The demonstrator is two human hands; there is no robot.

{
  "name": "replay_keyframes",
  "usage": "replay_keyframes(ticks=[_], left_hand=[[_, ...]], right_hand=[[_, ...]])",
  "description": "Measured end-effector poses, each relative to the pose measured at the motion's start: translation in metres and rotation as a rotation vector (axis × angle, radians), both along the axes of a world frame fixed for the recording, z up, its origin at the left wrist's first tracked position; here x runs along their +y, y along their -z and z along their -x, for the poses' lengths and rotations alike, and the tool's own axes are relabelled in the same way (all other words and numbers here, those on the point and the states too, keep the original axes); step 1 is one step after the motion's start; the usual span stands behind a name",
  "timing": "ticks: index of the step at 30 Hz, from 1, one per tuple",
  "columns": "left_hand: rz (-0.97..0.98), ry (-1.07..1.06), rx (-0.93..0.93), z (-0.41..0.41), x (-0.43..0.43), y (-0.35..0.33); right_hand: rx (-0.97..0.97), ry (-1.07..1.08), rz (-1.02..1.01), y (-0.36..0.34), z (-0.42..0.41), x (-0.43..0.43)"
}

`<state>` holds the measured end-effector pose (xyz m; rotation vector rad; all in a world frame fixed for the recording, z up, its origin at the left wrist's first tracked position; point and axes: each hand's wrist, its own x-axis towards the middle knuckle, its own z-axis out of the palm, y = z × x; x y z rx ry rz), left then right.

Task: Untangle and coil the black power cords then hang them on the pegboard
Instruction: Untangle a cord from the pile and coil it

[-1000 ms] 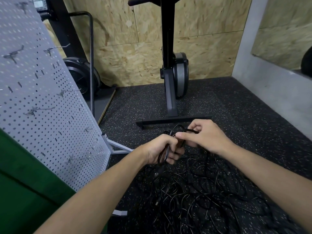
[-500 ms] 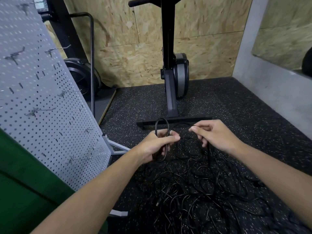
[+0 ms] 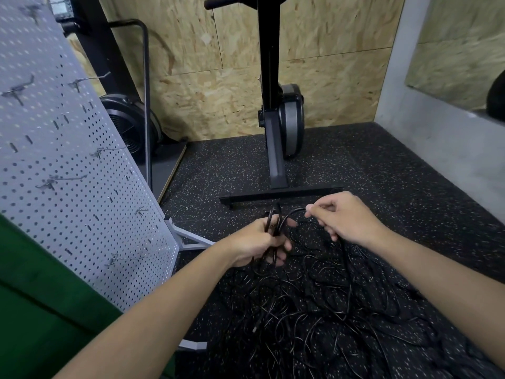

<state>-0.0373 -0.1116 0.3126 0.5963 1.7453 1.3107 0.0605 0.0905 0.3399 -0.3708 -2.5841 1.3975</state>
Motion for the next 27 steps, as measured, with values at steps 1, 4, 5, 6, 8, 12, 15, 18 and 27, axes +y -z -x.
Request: replay_keyframes(ticks=[1, 4, 5, 6, 8, 12, 15, 18, 27], left_hand=[[0.031, -0.002, 0.003, -0.002, 0.001, 0.001], [0.074, -0.048, 0.002, -0.005, 0.007, 0.002], [0.073, -0.075, -0.015, -0.006, 0.009, 0.003], [0.065, -0.104, -0.051, -0.006, 0.012, 0.004], [0.046, -0.134, -0.145, -0.004, 0.013, 0.002], [0.004, -0.129, -0.203, -0.001, 0.008, 0.001], [-0.027, -0.152, -0.181, -0.004, 0.008, 0.004], [-0.024, -0.143, -0.176, -0.007, 0.01, 0.002], [-0.066, -0.207, -0.209, -0.001, 0.012, -0.002]], right_hand=[[0.0, 0.01, 0.025, 0.001, 0.0, -0.005], [0.007, 0.035, 0.23, -0.001, 0.003, -0.021], [0.009, 0.036, 0.362, -0.004, 0.005, -0.026], [0.006, 0.033, 0.513, -0.007, 0.008, -0.03], [0.0, -0.023, 0.764, -0.012, 0.011, -0.034], [0.001, -0.138, 0.685, -0.013, 0.005, -0.038], [0.012, -0.145, 0.543, -0.008, 0.001, -0.033], [0.01, -0.183, 0.356, -0.006, 0.0, -0.029], [-0.145, -0.15, 0.4, -0.005, -0.002, -0.046]])
